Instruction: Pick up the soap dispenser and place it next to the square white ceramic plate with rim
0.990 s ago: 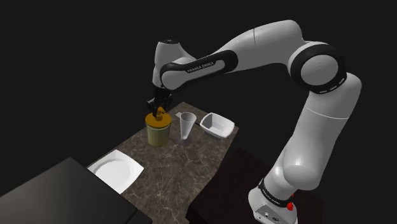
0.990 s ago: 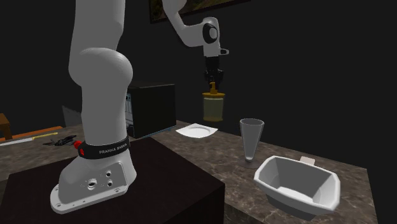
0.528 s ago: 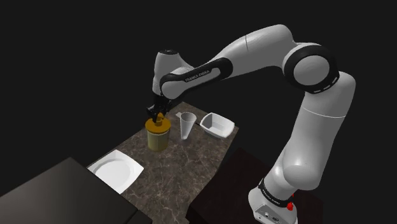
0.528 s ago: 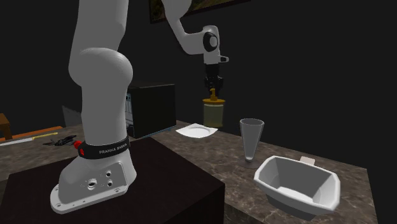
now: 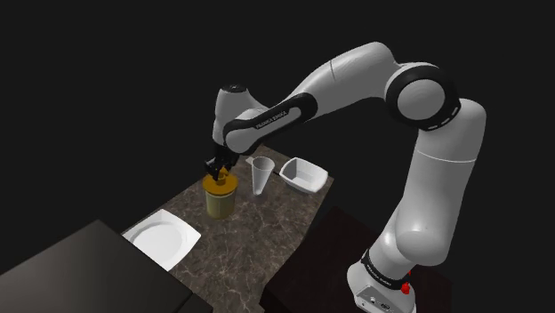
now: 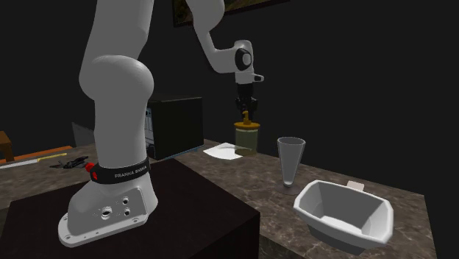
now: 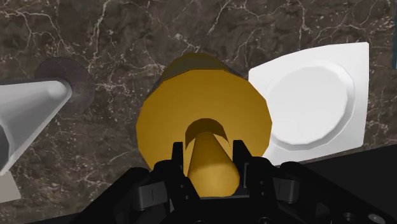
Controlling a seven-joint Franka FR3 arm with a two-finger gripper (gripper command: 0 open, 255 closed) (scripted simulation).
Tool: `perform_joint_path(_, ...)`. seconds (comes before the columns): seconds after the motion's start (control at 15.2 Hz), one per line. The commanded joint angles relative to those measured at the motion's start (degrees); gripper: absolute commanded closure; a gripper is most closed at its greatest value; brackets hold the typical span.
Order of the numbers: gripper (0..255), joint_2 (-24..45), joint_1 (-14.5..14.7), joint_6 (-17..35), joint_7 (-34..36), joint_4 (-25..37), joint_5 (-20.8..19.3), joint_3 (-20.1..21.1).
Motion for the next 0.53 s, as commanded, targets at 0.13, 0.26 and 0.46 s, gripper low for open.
perform_joint_path(0.13, 255, 2.13, 0.20, 2.55, 0.54, -0.38, -0.72, -0.30)
perform_joint_path(0.26, 255, 3.18, 0.31, 3.82, 0.82, -0.62, -1.08, -0.47)
perform_joint_path(0.46, 255, 4.80, 0.51, 5.69, 1.26, -0.89, -1.64, -0.76)
